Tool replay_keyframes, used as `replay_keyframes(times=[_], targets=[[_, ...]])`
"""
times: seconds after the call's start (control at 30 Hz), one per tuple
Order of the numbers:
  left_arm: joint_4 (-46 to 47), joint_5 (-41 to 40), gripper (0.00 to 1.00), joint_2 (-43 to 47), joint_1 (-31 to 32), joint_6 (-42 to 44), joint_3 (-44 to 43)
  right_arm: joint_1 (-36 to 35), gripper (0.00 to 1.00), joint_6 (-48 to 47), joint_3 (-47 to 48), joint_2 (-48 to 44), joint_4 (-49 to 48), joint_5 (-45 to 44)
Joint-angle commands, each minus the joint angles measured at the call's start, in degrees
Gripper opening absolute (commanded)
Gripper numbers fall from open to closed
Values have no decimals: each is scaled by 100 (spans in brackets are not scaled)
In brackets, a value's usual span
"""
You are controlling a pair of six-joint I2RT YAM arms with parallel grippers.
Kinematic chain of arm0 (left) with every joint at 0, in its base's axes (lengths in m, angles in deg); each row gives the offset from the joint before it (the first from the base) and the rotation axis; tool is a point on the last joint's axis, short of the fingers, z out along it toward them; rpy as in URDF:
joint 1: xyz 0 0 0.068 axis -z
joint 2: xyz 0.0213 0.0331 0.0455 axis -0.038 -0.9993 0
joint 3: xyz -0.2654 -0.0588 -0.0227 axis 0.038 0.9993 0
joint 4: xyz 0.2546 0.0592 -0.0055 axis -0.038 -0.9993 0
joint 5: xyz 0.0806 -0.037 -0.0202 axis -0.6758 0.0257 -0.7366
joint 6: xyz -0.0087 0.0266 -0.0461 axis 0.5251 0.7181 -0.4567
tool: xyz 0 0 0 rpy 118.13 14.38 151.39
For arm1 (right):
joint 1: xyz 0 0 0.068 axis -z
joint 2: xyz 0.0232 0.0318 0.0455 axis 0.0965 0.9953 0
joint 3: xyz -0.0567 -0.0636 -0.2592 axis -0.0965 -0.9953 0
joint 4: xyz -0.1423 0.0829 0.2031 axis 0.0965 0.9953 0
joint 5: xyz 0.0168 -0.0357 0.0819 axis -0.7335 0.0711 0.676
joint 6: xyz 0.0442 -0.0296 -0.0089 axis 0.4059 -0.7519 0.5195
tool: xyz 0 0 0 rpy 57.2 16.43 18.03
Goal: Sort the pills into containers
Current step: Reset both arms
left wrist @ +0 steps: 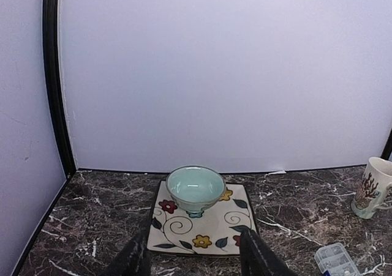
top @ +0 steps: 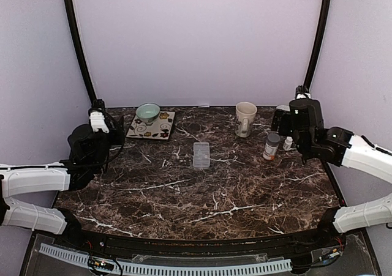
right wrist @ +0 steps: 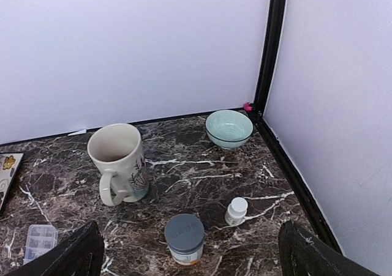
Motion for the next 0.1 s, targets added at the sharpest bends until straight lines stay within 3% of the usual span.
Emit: replay_keyframes(times=[0.0,0.07], targets=[[356,-111,51,36,57,288,45,300,100,-124,-298,-348,-267,271],[357,-108,51,50,66,325,35,378,100,-43,-348,-454,-249,280]])
